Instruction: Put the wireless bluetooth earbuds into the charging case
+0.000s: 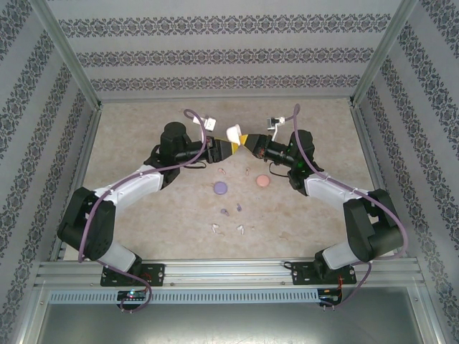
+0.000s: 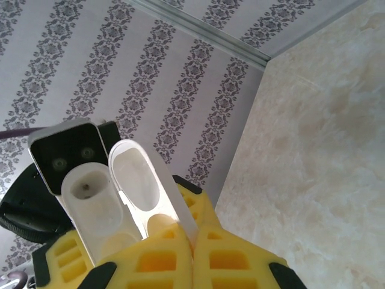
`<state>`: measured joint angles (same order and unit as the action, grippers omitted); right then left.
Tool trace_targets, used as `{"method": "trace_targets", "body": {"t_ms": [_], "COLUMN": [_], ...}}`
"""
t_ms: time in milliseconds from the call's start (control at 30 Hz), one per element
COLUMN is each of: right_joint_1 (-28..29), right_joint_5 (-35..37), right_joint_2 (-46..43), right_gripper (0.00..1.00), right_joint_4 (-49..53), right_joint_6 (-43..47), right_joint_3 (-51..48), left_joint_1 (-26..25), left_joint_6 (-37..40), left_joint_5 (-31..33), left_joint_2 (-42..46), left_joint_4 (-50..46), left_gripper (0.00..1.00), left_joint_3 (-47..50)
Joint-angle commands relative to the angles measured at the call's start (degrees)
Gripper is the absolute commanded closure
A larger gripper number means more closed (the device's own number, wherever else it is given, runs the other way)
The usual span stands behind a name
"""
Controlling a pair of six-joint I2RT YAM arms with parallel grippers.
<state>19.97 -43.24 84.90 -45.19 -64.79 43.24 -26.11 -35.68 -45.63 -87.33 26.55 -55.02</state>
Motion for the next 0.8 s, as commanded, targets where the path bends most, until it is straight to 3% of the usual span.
{"method": "trace_targets", "body": {"t_ms": [0, 367, 533, 767], "right_joint_1": [-0.7, -3.8, -6.1, -6.9], "right_joint_5": [1.2, 1.6, -0.9, -3.6], "right_joint_2": [-1.7, -5.3, -5.6, -4.3], "right_gripper": [1.0, 1.0, 1.0, 1.0], "right_joint_4": [-0.1, 13.1, 21.6, 41.3], "right_joint_6": [1.0, 8.6, 15.7, 36.1], "right_joint_3": [-1.8, -0.2, 3.2, 12.5], "left_joint_1": [-0.4, 2.0, 5.4, 6.2], "left_joint_6": [4.0, 16.1, 23.2, 37.3], "left_joint_5": [4.4, 8.2, 3.9, -3.2], "left_joint_2": [3.9, 10.8, 10.6, 1.0], "left_joint_4": [-5.4, -25.6, -36.2, -58.6], "left_gripper": [0.41, 0.11, 0.06, 0.04], "left_joint_3": [0.9, -3.4, -10.0, -25.1]}}
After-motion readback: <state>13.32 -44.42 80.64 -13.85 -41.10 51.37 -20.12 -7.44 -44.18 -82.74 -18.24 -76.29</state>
